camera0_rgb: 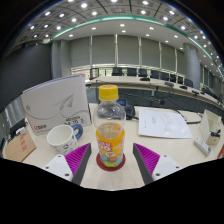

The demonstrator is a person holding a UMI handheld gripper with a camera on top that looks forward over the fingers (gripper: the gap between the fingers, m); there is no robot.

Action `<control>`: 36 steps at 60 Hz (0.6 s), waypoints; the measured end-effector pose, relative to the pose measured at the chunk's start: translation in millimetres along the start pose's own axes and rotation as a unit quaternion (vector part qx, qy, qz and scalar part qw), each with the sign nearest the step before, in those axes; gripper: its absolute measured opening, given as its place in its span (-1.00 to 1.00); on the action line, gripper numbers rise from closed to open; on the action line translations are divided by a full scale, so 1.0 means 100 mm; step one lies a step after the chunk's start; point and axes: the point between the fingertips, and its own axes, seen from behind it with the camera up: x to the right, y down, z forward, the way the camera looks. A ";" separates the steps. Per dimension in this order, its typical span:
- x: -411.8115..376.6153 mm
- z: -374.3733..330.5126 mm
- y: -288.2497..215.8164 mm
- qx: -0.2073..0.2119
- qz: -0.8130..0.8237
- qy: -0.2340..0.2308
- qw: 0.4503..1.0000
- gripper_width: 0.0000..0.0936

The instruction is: Pour water

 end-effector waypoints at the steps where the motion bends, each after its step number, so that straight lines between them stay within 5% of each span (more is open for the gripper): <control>1: 0.00 -0.07 0.00 -0.004 0.001 0.004 1.000 0.83; 36: -1.45 -3.37 0.33 -0.059 -0.001 0.078 0.995 0.84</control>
